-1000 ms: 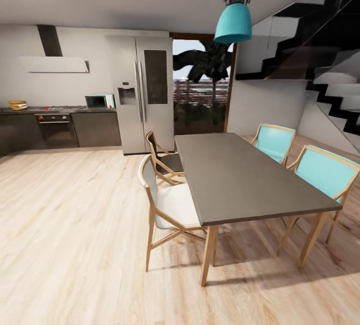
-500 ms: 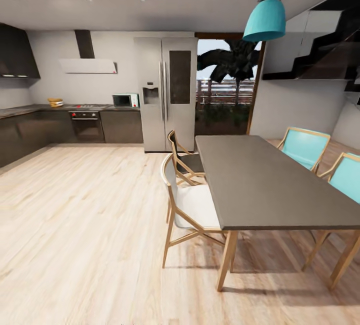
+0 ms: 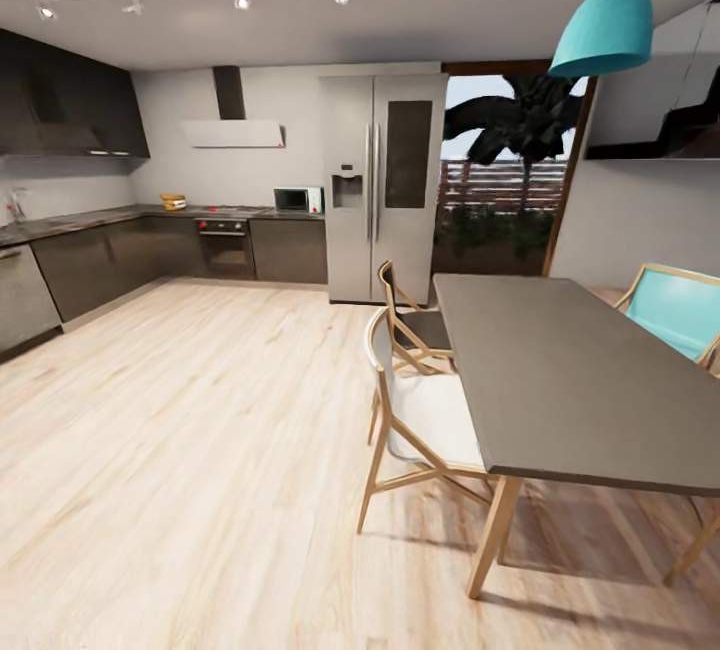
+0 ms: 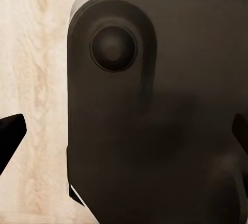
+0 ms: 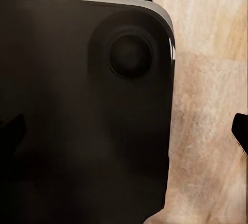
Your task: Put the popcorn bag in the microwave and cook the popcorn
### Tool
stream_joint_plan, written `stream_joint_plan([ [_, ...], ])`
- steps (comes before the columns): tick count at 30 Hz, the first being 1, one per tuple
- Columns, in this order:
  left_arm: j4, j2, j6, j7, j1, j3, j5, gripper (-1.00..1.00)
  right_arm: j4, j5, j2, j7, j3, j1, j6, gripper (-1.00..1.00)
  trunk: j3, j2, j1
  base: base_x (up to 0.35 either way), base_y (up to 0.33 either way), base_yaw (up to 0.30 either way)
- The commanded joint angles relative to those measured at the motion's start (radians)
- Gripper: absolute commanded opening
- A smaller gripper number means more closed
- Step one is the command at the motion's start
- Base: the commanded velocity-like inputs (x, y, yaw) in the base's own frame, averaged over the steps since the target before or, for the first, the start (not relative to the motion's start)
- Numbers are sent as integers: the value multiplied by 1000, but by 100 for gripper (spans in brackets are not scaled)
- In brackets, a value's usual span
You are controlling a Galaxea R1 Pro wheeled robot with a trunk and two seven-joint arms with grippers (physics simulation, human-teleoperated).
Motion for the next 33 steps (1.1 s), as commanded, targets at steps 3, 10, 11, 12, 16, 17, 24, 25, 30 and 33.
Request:
stream_joint_plan([
  [3, 0, 1, -2, 0, 0, 0, 6, 100, 0, 1, 0, 0, 1, 0, -4, 100, -1, 0, 0, 0, 0, 286],
  [10, 0, 0, -4, 0, 0, 1, 6, 100, 0, 1, -1, 0, 1, 0, -4, 100, -1, 0, 0, 0, 0, 286],
  [11, 0, 1, -14, 0, 0, 2, 6, 100, 0, 1, 0, 0, 1, 0, -4, 100, -1, 0, 0, 0, 0, 286],
  [12, 1, 1, -34, 1, 0, 2, 6, 100, 0, 1, -1, 0, 1, 0, -4, 100, -1, 0, 0, 0, 0, 286],
  [16, 2, 1, -55, 2, 0, 3, 6, 100, 0, 1, -1, 0, 1, 0, -4, 100, -1, 0, 0, 0, 0, 286],
  [17, 1, 1, -55, 2, 0, 3, 6, 100, 0, 1, -1, 0, 1, 0, -4, 100, -1, 0, 0, 0, 0, 286],
  [24, 3, 1, -56, 3, 0, 3, 8, 100, 0, 1, 0, 0, 1, 0, -4, 100, -1, 0, 0, 0, 0, 286],
  [25, 3, 1, -56, 3, 0, 3, 11, 100, 0, 1, -1, 0, 1, 0, -4, 100, -1, 0, 0, 0, 0, 286],
  [30, 3, 1, -56, 3, 0, -1, 118, 100, 0, 1, -1, 0, 1, 0, -4, 100, -1, 0, 0, 0, 0, 286],
  [33, 3, 1, -57, 3, 0, -1, 138, 100, 0, 1, -1, 0, 1, 0, -4, 100, -1, 0, 0, 0, 0, 286],
])
